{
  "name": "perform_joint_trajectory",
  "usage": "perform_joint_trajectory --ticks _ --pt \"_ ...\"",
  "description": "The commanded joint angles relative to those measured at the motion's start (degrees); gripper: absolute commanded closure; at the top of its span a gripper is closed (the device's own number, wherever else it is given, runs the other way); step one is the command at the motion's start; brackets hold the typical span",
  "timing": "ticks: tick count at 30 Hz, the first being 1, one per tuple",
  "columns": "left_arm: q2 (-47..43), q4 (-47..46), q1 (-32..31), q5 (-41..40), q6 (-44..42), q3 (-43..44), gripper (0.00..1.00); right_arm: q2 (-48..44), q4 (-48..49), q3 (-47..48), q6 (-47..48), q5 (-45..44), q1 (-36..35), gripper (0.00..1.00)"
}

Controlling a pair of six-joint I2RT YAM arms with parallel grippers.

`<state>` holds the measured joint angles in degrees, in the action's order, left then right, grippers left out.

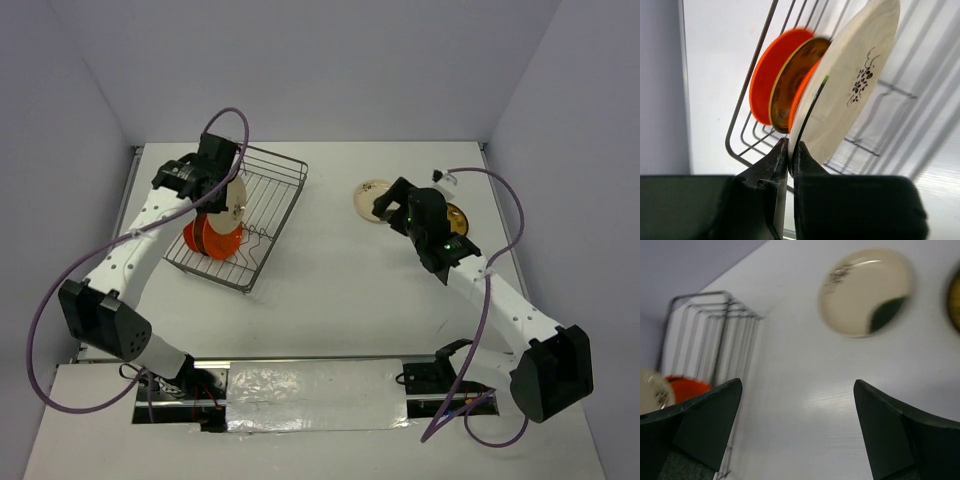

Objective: Unload the plates from the dish rack

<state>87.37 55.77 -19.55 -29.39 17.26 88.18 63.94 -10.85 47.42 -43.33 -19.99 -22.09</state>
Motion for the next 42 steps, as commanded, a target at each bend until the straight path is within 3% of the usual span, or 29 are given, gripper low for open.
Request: perform_joint_trajectory --ticks 1,2,3,4,10,15,16,17,20,23,24,26,27,30,33,36,42 --pt "-7.5 3.1 -2.3 4.3 0.2 7.0 1.0 1.3 23.6 -1.4 8.0 24.5 -3.5 0.0" --pt "-8.9 0.7 -2.4 12.7 -0.1 6.0 1.0 2.0 28.0 -1.5 10.1 30.9 -4.2 0.0" --pt "-10.1 -1.3 -2.4 12.8 -0.1 6.0 1.0 2.6 31.3 -1.3 10.4 36.5 -4.9 0.0" --pt "-12.9 -3.5 -2.4 21.6 0.0 3.3 1.0 4.2 34.5 0.3 10.5 43.5 -6.5 0.0" --pt "-18.1 -18.4 -2.5 46.5 3.7 -7.5 1.0 8.7 33.6 7.0 11.6 46.8 -9.1 0.02" --pt "-19.6 -27.6 -2.5 58.2 8.1 -12.2 0.98 10.5 34.6 8.0 11.1 49.7 -9.1 0.26" --pt "-19.3 -28.4 -2.5 59.0 8.2 -12.1 0.95 10.5 35.6 7.9 10.8 50.0 -9.1 0.32" --pt "-19.1 -28.4 -2.5 59.5 8.6 -12.1 0.92 10.5 36.1 7.7 10.6 50.6 -9.1 0.47" --pt "-17.9 -26.4 -2.5 54.7 8.4 -10.8 0.47 10.5 33.6 8.2 10.0 48.9 -8.6 1.0" --pt "-16.9 -22.0 -2.5 46.6 8.1 -8.7 0.33 10.6 28.6 8.1 6.1 42.1 -5.8 1.0" --pt "-16.0 -19.8 -2.5 37.3 8.1 -7.1 0.01 11.0 26.2 8.5 4.2 35.7 -3.3 1.0" --pt "-15.1 -12.4 -2.4 25.9 8.2 -5.3 0.01 11.6 14.6 9.5 -2.4 27.1 0.0 1.0" --pt "-14.8 -10.9 -2.5 17.4 8.0 -4.6 0.01 11.8 13.3 8.6 -4.5 24.4 1.9 1.0" --pt "-16.0 -8.3 -2.4 7.6 6.3 -5.6 0.01 13.7 14.7 6.7 -9.8 20.0 9.1 1.0" --pt "-16.8 -6.2 -2.3 3.0 5.2 -6.3 0.0 19.9 15.6 9.4 -11.3 17.9 14.9 1.0" --pt "-17.4 -5.6 -2.2 1.2 3.4 -7.0 0.01 29.1 19.6 14.4 -10.1 25.2 19.5 1.0" --pt "-20.3 -6.6 0.7 2.0 1.3 -9.4 0.01 42.4 17.3 24.1 -6.9 30.3 21.6 0.98"
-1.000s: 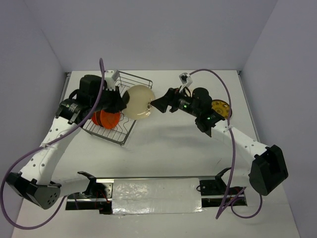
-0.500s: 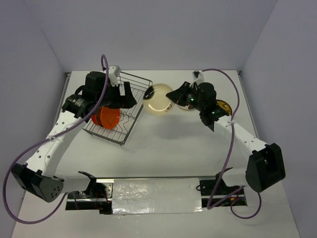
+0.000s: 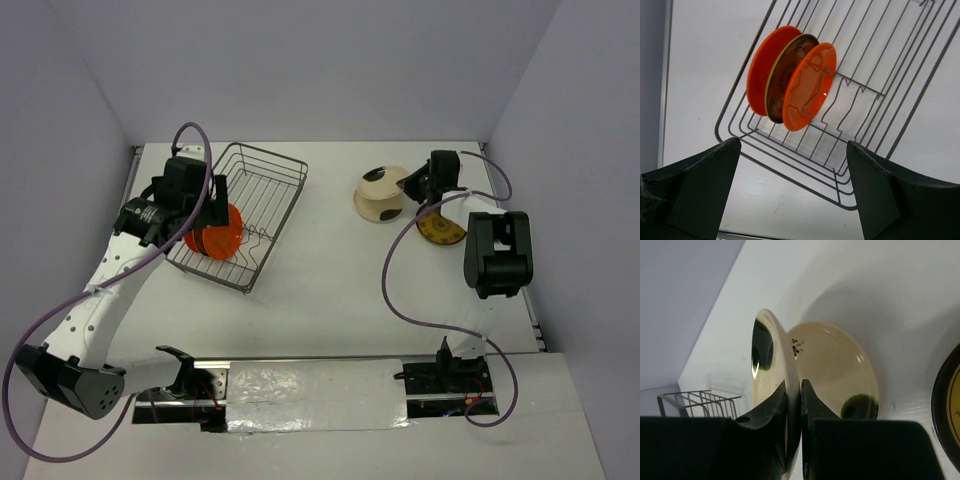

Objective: Unload the plates from the dish rack

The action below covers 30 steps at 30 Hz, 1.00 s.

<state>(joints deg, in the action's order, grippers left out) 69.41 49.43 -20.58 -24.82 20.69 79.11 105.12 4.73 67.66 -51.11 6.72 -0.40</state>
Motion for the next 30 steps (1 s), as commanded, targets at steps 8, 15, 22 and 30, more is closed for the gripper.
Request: perform_joint_trajectory --ticks 8,15,22,30 --pt "-2.7 -1.9 4.9 0.1 -2.9 -3.2 0.0 1.4 -2.3 4.1 6.8 2.2 -0.5 0.37" --pt "-0.9 -2.0 5.5 1.0 -2.7 -3.9 0.0 4.9 -30.8 16.5 20.0 -17.3 -8.2 0.0" --pt "4.4 -0.9 5.5 -0.1 -2.8 -2.6 0.01 3.1 -40.8 20.7 20.8 -35.5 -14.8 0.0" --pt "12.8 -2.1 5.5 -1.5 -2.4 -1.4 0.22 -19.5 -27.3 3.5 24.0 -24.2 -18.5 0.0"
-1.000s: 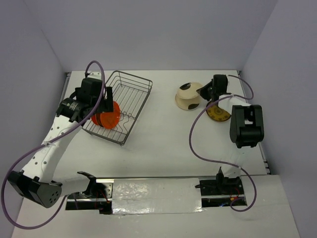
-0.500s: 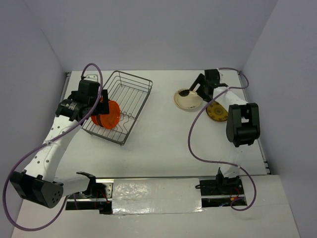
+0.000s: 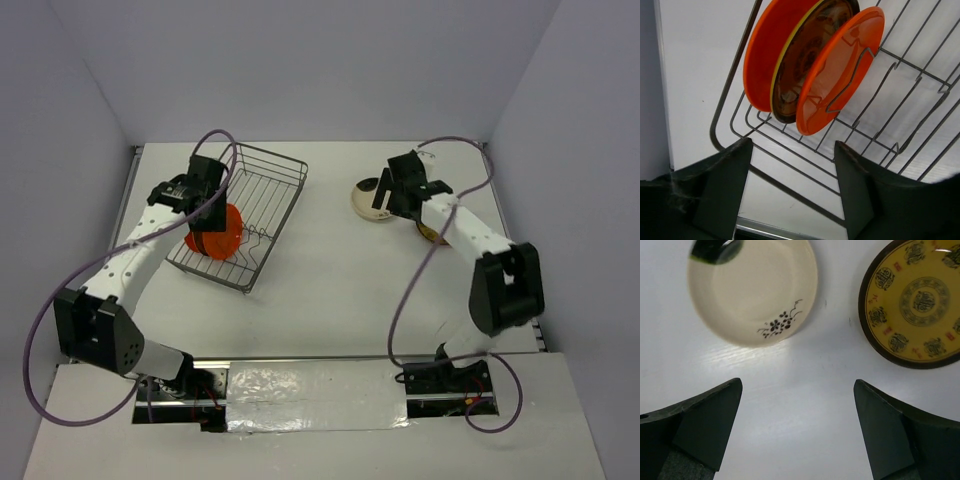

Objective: Unload the plates from the dish rack

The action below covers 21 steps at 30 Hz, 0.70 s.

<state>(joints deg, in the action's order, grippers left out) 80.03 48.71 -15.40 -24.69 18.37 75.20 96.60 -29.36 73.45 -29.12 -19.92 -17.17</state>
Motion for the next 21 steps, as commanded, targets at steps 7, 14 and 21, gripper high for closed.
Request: perform_joint_trajectory --ticks 7,14,21 --pt "11.4 -3.2 0.5 -2.4 1.7 5.0 0.42 -19.3 7.9 -8.5 2.8 2.9 -5.1 0.0" --pt "14.8 -4.1 1.2 -2.5 4.5 4.4 0.68 -21.9 10.2 -11.9 2.0 3.3 -7.6 0.0" --pt "11.8 0.9 1.2 -9.3 1.4 7.4 1.0 -22.1 9.9 -12.4 0.0 2.4 -10.5 0.0"
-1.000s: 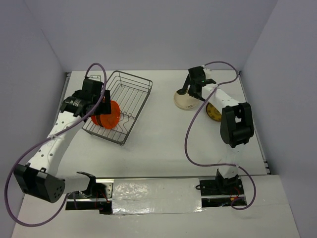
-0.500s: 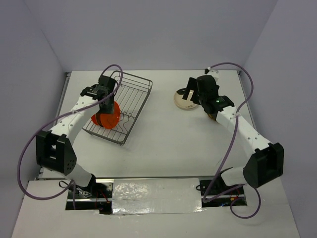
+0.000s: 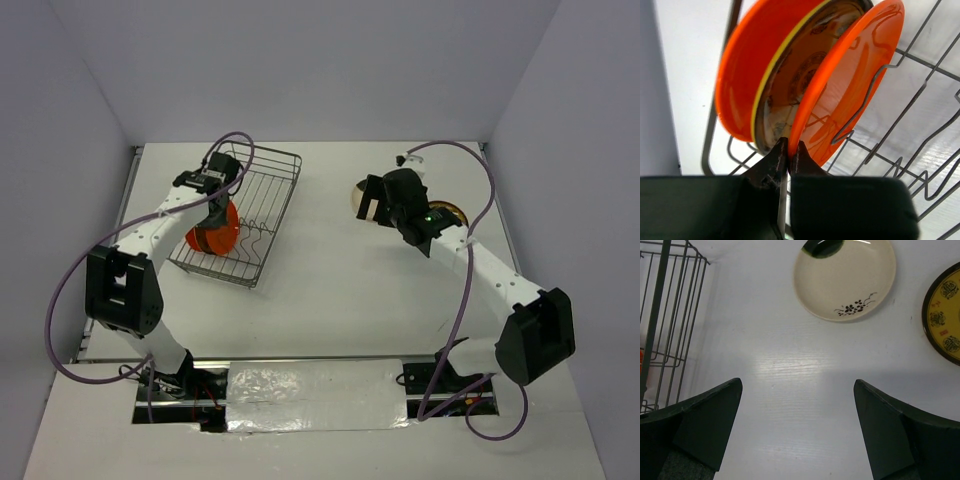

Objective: Unload the plates from the dish rack

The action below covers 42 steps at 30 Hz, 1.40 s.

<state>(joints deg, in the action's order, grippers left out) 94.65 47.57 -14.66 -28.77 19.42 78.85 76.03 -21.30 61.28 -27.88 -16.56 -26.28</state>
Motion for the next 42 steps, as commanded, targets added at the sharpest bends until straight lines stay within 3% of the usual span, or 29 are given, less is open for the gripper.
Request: perform_joint_trajectory --ticks 1,5,7,10,12,14,21,23,29,30,31,32,35,36,37,38,40,42 --pt "-3.1 3.0 0.4 -6.1 -0.3 4.6 1.0 -1.7 1.9 -0.3 -1.5 -1.0 -2.1 0.0" --pt "-5.1 7.1 0.2 -8.1 -2.2 8.9 1.0 -2.3 3.9 -1.0 -3.8 0.9 -3.7 0.0" --pt "-7.2 8.9 -0.2 -7.4 -2.3 12.2 1.0 -2.8 6.2 -1.9 -4.9 6.1 -3.9 0.0" --pt "-11.4 10.7 -1.2 0.1 -3.4 15.7 1.0 -4.0 18.4 -4.9 -3.9 24.1 -4.0 0.0" --pt "-15.7 9.5 -1.3 10.5 -4.1 16.2 1.0 -4.9 30.3 -7.2 -4.4 36.3 -4.6 0.0" --pt "-18.7 6.0 -1.2 22.7 -4.2 14.2 1.0 -5.2 39.3 -7.8 -5.2 40.8 -5.1 0.0" --pt "-27.0 -8.2 -1.2 49.4 -0.5 3.1 1.0 -1.8 45.8 -3.3 -8.2 47.6 -5.9 0.05" --pt "-28.2 -13.7 -1.3 56.7 1.0 -0.3 1.0 -0.3 45.6 -2.3 -8.6 48.0 -5.9 0.16" --pt "-26.8 -19.1 -1.3 65.3 4.3 -3.5 0.95 1.8 46.7 -1.3 -10.1 50.0 -6.0 0.42" --pt "-26.5 -20.1 -1.1 64.9 4.7 -3.8 0.95 2.0 45.4 -1.1 -9.7 50.0 -6.0 0.63" --pt "-25.9 -20.0 -1.2 64.1 4.8 -3.6 0.95 2.3 43.9 -0.5 -9.4 48.6 -5.9 0.74" --pt "-25.7 -19.9 -1.1 63.3 5.0 -3.4 0.89 2.1 42.5 -0.3 -8.4 47.3 -5.9 1.0" --pt "-24.2 -16.1 -1.1 53.9 4.7 -1.0 0.6 0.9 36.0 -1.0 -7.9 39.8 -4.7 1.0" --pt "-23.8 -11.9 -1.2 44.8 4.6 1.1 0.39 0.5 30.4 -1.2 -8.2 36.5 -4.3 1.0" --pt "-22.8 -9.3 -1.2 38.2 4.7 2.3 0.01 0.3 26.7 -1.4 -8.3 32.3 -3.2 1.0" --pt "-22.4 -6.7 -1.1 31.4 4.9 3.6 0.01 -0.2 23.5 -1.8 -9.2 23.4 -2.6 1.0" --pt "-22.0 -1.4 -0.8 13.3 5.4 5.3 0.0 -0.4 16.1 -5.3 -10.6 17.0 -0.4 1.0" --pt "-22.4 -0.4 2.3 6.0 4.8 3.8 0.0 -1.4 17.3 -11.7 -11.8 14.7 1.7 1.0"
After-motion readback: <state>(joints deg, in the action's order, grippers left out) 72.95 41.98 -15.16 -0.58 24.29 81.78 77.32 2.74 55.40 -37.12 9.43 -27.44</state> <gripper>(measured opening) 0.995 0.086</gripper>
